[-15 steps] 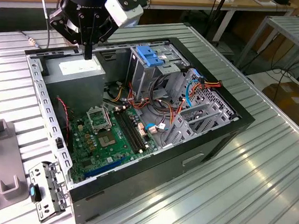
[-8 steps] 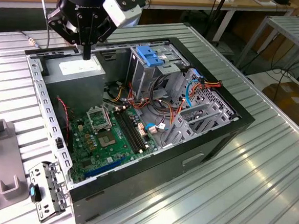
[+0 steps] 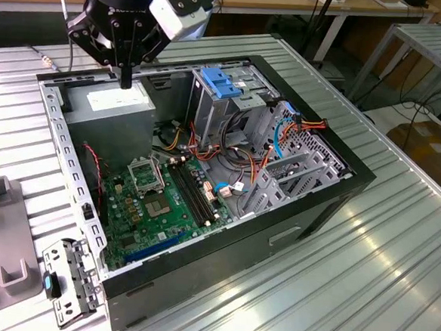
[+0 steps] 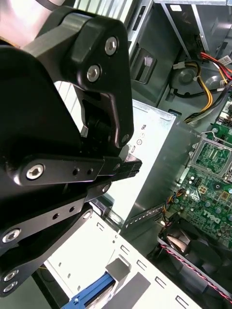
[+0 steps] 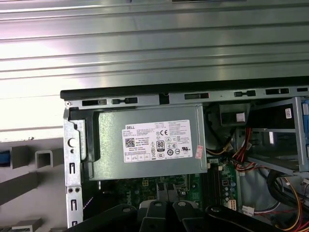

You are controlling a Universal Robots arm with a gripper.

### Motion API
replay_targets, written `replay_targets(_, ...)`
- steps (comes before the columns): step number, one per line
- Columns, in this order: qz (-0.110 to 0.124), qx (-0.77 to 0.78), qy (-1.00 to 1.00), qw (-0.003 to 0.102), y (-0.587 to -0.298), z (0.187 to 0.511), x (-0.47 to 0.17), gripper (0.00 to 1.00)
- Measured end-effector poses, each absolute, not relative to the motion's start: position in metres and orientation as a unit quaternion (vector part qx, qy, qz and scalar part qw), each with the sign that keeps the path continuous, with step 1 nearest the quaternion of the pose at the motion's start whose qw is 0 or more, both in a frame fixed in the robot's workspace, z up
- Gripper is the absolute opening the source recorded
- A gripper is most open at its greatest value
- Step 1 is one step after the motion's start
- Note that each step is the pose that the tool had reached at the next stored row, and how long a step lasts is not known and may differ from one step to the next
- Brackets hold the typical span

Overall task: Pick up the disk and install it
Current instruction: 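Reach for the disk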

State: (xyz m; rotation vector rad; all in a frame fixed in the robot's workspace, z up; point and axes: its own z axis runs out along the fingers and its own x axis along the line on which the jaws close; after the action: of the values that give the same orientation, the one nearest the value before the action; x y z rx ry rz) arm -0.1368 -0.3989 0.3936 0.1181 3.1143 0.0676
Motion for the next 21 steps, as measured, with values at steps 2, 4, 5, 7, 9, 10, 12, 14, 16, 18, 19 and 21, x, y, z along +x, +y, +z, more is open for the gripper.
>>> replay_targets(2, 0.022, 0.038, 0.999, 0.012, -0.3989, 0.3936, -0.1373, 0.11)
replay_targets(4, 0.022, 0.038, 0.999, 0.012, -0.3989, 0.3936, -0.1379, 0.11)
replay_targets(5, 0.022, 0.038, 0.999, 0.012, -0.3989, 0.3936, -0.1381, 0.11)
replay_targets(7, 0.022, 0.038, 0.999, 0.012, -0.3989, 0.3936, -0.1385, 0.11)
replay_targets(9, 0.022, 0.038, 0.999, 0.012, -0.3989, 0.3935, -0.1409, 0.11)
replay_targets(10, 0.022, 0.038, 0.999, 0.012, -0.3989, 0.3935, -0.1410, 0.11)
replay_targets(12, 0.022, 0.038, 0.999, 0.012, -0.3989, 0.3935, -0.1414, 0.11)
replay_targets(14, 0.022, 0.038, 0.999, 0.012, -0.3989, 0.3935, -0.1416, 0.11)
replay_targets(16, 0.022, 0.038, 0.999, 0.011, -0.3989, 0.3934, -0.1419, 0.11)
replay_targets(18, 0.022, 0.038, 0.999, 0.011, -0.3989, 0.3934, -0.1425, 0.11)
replay_targets(19, 0.022, 0.038, 0.999, 0.011, -0.3989, 0.3934, -0.1426, 0.11)
replay_targets(21, 0.022, 0.038, 0.999, 0.011, -0.3989, 0.3934, -0.1430, 0.11)
